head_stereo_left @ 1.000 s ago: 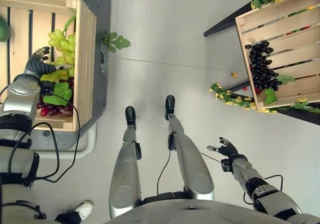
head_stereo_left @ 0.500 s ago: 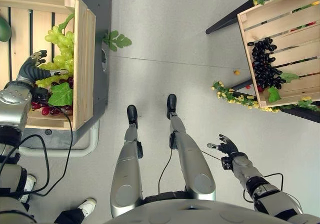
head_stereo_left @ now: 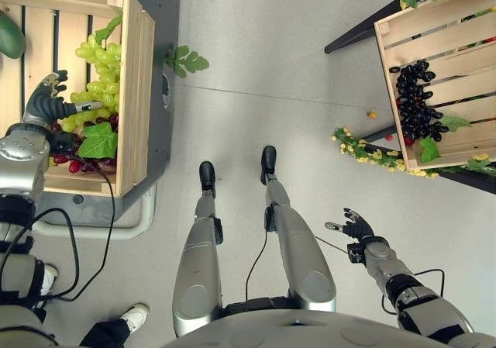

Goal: Pick up the fruits from the basket on one side to the basket on the other side

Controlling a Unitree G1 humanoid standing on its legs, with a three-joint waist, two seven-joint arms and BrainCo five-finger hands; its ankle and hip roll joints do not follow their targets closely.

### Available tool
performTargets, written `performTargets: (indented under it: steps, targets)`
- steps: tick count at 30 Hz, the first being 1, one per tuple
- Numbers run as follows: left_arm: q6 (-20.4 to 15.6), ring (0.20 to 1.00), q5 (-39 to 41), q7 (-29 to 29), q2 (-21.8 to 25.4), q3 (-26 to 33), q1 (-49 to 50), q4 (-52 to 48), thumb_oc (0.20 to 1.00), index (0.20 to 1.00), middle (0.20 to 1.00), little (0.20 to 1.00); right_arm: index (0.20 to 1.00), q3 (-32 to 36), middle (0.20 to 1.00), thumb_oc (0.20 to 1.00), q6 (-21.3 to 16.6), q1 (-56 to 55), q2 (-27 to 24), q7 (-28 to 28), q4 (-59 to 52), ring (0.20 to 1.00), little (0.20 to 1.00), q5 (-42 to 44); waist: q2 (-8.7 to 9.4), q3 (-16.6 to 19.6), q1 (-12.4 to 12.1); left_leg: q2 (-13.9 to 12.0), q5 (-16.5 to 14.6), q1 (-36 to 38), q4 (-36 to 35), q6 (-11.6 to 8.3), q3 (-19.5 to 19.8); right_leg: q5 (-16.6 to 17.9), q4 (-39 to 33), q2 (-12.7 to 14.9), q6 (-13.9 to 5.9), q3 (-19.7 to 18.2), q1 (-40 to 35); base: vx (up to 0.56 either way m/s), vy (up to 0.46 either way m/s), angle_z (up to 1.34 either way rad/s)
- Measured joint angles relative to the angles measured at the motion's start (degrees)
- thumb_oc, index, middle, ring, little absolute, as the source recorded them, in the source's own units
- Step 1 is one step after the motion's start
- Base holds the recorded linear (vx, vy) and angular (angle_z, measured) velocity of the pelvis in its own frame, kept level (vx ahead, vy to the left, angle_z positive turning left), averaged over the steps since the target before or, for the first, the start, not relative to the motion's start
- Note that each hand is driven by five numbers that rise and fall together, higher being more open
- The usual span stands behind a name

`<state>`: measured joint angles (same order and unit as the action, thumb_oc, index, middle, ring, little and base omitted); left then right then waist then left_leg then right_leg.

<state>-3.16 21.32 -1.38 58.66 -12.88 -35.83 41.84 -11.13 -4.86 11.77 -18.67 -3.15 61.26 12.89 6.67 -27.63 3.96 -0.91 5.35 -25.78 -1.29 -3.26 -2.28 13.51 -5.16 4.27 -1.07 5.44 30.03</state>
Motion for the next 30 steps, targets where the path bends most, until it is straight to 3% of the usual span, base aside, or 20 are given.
performTargets:
  steps: [9,27,30]
  targets:
    - [0.0,1.0,-4.9,-2.3,-2.1,-2.2,-4.2,0.6,1.0,1.0,1.0,1.0,1.0,-0.1,1.0,1.0,-0.1,-0.1,0.0,-0.4,0.0,1.0,1.0,0.0,0.07,0.0,1.7,0.0,0.0,-0.1,-0.1,0.0,0.0,0.0,0.0,0.0,0.0,-0.1,0.2,0.0,0.0,0.0]
    - [1.2,1.0,-9.9,-3.2,-5.0,-4.3,-7.2,3.7,1.0,1.0,1.0,1.0,1.0,-0.2,1.0,1.0,-0.2,-0.3,0.0,-0.9,0.0,1.0,1.0,0.0,0.34,-0.1,1.7,0.1,0.0,-1.0,-0.2,0.05,-0.1,0.1,0.0,0.0,-0.05,-0.2,1.1,0.0,0.0,0.0]
    - [1.2,1.0,-11.6,-4.4,-7.7,-2.9,-8.5,6.9,1.0,1.0,1.0,1.0,1.0,-0.6,1.0,1.0,-0.2,-0.4,0.0,-1.0,0.1,1.0,1.0,0.0,0.54,-0.2,1.6,0.1,0.0,-1.0,-0.1,0.07,-0.1,0.2,0.0,0.0,0.01,-0.2,1.1,0.0,0.0,0.0]
